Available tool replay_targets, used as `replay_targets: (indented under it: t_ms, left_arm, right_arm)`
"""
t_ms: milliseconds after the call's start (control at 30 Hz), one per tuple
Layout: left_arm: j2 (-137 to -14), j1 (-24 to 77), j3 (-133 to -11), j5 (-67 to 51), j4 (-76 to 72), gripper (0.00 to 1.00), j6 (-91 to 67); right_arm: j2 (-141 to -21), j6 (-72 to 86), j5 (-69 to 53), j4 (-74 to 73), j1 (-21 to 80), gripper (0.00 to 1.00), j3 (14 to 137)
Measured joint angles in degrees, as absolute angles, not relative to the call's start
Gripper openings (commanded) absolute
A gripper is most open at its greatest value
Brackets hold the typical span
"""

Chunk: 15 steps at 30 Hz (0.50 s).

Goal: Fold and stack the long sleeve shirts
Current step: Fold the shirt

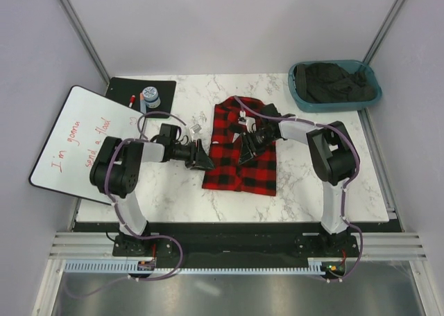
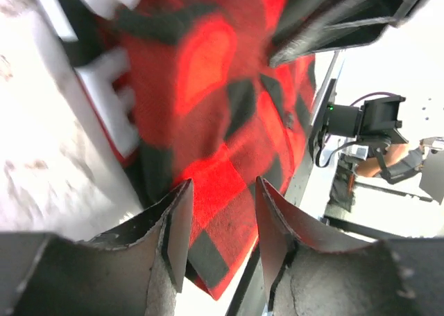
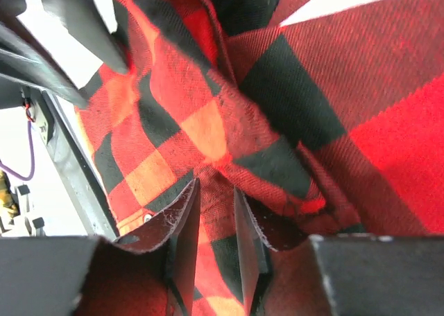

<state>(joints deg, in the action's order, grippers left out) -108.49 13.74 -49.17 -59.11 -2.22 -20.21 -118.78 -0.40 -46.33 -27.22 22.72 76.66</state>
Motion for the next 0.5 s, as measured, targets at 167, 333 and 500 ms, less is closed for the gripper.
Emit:
replay_targets:
  t_ms: [167, 333, 500]
  left_arm:
    - [-93.06, 16.32, -41.65, -60.64, -5.13, 0.51, -22.15]
    - [-88.75, 24.58, -39.13, -61.93, -13.15, 0.51, -27.2]
    - [-99.0, 27.66, -38.59, -61.69, -19.0, 0.51, -32.53]
  right_arm:
    - [-110.21, 3.36, -48.07, -26.11, 22.68, 0.38, 71.9]
    - [-95.5, 12.47, -53.95, -16.8, 23.73, 0.38, 58.04]
    - [-100.25, 17.45, -57.52, -9.39, 24.77, 0.35, 49.89]
